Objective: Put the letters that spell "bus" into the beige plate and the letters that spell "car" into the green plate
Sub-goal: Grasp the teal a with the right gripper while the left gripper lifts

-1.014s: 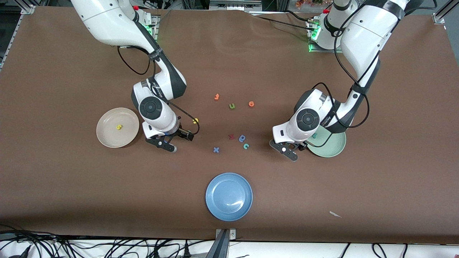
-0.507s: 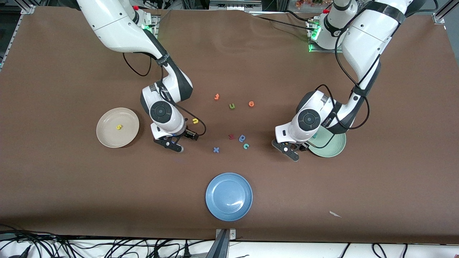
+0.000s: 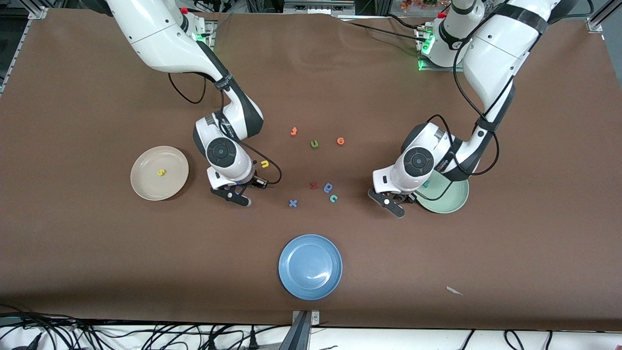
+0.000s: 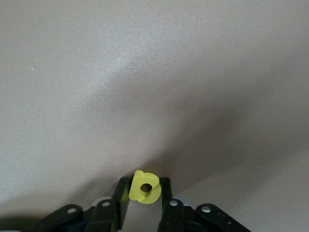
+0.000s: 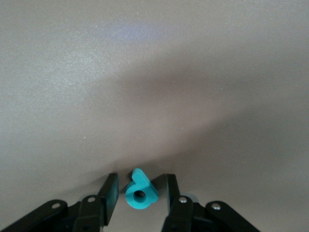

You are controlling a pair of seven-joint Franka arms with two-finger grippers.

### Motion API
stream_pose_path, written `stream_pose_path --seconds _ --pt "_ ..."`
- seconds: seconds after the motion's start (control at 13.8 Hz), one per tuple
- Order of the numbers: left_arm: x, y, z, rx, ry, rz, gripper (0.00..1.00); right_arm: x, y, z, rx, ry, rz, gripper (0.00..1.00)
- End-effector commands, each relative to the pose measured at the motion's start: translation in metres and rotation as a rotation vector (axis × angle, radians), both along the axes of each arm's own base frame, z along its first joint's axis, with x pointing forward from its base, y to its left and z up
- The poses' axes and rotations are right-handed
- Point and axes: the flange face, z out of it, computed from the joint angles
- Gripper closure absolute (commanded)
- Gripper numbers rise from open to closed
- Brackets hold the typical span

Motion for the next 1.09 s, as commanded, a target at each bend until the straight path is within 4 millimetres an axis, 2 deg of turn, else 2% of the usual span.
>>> stream_pose_path --seconds 0.0,0.07,0.22,0.36,0.43,0.58,0.65,0.72,0.8,0.87,1.01 --pt "0.002 0.004 0.004 0.012 -0.017 -0.027 1.00 0.006 0.005 -0.001 0.006 -0.009 -0.009 0.62" --pt "0.005 0.004 0.012 0.013 -0.027 -0.021 1.00 0.006 0.005 -0.002 0.006 -0.007 -0.010 0.68" --pt "0.009 0.011 0.043 0.048 -0.027 -0.016 1.00 0.005 0.006 -0.004 0.008 -0.011 -0.009 0.70" --pt "0.017 0.038 0.072 0.081 -0.024 0.025 1.00 0.003 0.007 -0.010 0.012 -0.014 -0.008 0.78" --pt "0.023 0.064 0.083 0.094 -0.010 0.046 1.00 0.003 0.007 -0.013 0.014 -0.014 -0.010 0.80" --pt "0.028 0.105 0.077 0.091 0.019 0.079 0.91 0.003 0.008 -0.012 0.015 -0.016 -0.008 0.84" --pt "0.022 0.113 0.065 0.095 0.043 0.080 0.84 0.003 0.009 -0.012 0.015 -0.016 -0.007 0.84" --pt "0.020 0.127 0.057 0.094 0.056 0.100 0.64 0.001 0.012 -0.013 0.014 -0.014 -0.004 0.85" --pt "0.019 0.137 0.051 0.094 0.069 0.115 0.40 0.000 0.012 -0.015 0.013 -0.011 -0.003 0.87" --pt "0.017 0.139 0.048 0.093 0.071 0.116 0.00 -0.001 0.012 -0.018 0.011 -0.007 -0.002 0.88" --pt "0.017 0.130 0.051 0.094 0.067 0.103 0.00 -0.004 0.014 -0.022 0.008 0.000 0.004 0.94"
